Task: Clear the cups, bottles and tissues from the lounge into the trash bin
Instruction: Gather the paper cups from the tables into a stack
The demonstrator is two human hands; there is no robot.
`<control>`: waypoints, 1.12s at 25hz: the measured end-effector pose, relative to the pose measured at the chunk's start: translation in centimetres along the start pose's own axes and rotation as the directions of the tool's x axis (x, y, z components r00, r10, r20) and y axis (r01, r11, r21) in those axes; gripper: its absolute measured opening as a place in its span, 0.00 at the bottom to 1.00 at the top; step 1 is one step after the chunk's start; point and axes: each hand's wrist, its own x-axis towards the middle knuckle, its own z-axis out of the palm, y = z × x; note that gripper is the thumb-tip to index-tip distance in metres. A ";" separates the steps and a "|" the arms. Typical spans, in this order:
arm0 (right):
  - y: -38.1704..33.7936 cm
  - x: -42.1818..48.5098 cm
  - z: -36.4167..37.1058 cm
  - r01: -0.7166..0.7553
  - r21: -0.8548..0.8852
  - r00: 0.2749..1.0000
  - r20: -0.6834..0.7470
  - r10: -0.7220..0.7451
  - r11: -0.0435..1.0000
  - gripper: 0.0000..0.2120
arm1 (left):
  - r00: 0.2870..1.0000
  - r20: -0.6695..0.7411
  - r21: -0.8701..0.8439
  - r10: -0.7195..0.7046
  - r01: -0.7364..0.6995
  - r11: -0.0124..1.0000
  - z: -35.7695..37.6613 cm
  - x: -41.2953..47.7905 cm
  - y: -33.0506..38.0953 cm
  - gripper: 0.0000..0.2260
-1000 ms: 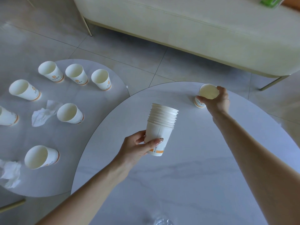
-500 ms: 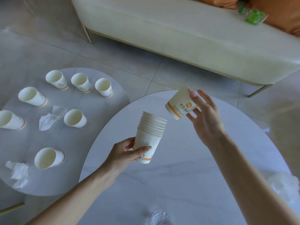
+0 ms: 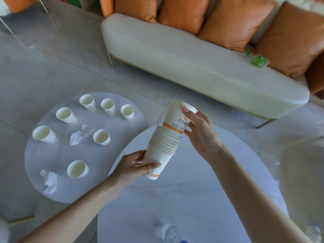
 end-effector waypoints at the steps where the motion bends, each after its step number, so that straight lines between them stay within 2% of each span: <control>1: -0.6 0.0 0.9 0.010 -0.018 1.000 0.021 -0.009 1.000 0.27 | 1.000 -0.003 -0.015 0.014 -0.014 1.000 -0.6 -0.4 0.5 0.15; 3: -1.4 0.1 2.6 0.017 -0.049 0.999 0.039 -0.015 0.999 0.25 | 0.999 -0.002 -0.028 0.037 -0.037 0.999 -1.7 -1.1 1.2 0.17; 6: -1.6 0.0 6.0 0.006 -0.117 1.000 0.030 -0.002 0.993 0.22 | 0.998 -0.016 -0.049 0.061 -0.062 0.997 -4.2 -2.4 1.9 0.13; 9: -1.2 0.0 10.2 0.000 -0.193 1.000 0.011 0.002 0.981 0.23 | 0.997 -0.033 -0.067 0.076 -0.078 0.995 -7.3 -3.8 2.7 0.11; 12: -0.1 -0.5 14.3 -0.022 -0.255 0.998 0.055 0.037 0.967 0.27 | 0.996 -0.025 -0.112 0.084 -0.086 0.990 -10.8 -4.5 3.6 0.10; 16: 1.4 -1.0 21.3 -0.015 -0.192 0.998 0.063 0.028 0.981 0.25 | 0.996 -0.003 -0.117 0.085 -0.084 0.990 -17.7 -5.2 4.7 0.13; 18: 2.0 -0.5 25.1 -0.013 -0.132 1.000 0.020 0.016 0.991 0.24 | 0.996 0.010 -0.107 0.086 -0.085 0.991 -21.4 -5.7 5.4 0.10; 22: 3.5 0.9 31.5 -0.021 -0.039 0.998 -0.061 0.018 0.999 0.18 | 0.995 0.049 -0.019 0.085 -0.084 0.996 -27.8 -6.5 6.2 0.10; 28: 6.2 2.8 38.5 -0.066 0.068 0.986 -0.148 0.076 0.995 0.13 | 0.998 0.055 0.017 0.010 -0.011 1.000 -34.5 -6.1 6.0 0.09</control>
